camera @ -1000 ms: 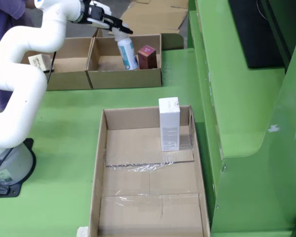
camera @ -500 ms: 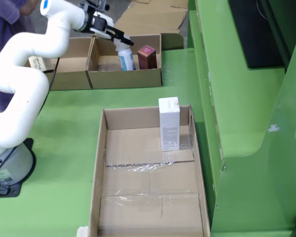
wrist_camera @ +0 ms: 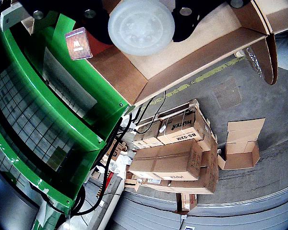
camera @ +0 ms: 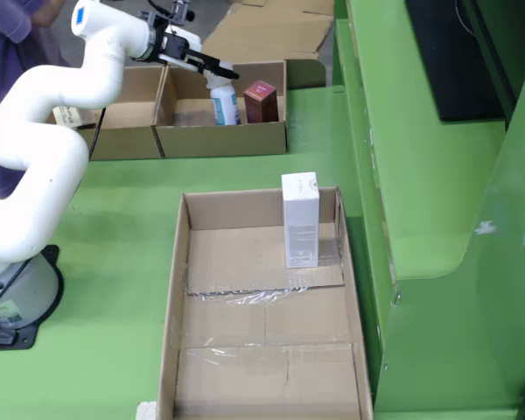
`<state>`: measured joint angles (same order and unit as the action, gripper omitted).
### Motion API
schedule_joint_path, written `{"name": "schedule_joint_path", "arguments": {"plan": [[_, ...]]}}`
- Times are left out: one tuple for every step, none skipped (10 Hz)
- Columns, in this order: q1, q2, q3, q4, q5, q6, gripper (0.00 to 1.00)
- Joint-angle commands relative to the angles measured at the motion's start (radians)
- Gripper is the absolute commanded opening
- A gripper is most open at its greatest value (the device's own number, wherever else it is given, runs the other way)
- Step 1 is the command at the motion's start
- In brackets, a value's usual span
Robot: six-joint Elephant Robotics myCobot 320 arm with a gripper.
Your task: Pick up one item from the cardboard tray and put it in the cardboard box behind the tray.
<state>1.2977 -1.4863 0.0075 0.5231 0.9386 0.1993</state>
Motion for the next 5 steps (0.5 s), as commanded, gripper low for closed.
{"name": "schedule_joint_path", "arguments": {"plan": [[-0.009, 0.006, -0.007, -0.011, 0.015, 0.000, 0.00], [-0.009, 0.006, -0.007, -0.011, 0.015, -0.007, 0.00], [-0.009, 0.006, -0.007, -0.011, 0.015, -0.007, 0.00], [-0.009, 0.006, -0.007, -0.011, 0.015, -0.007, 0.00], [-0.009, 0.006, -0.007, -0.011, 0.015, -0.009, 0.10]]}}
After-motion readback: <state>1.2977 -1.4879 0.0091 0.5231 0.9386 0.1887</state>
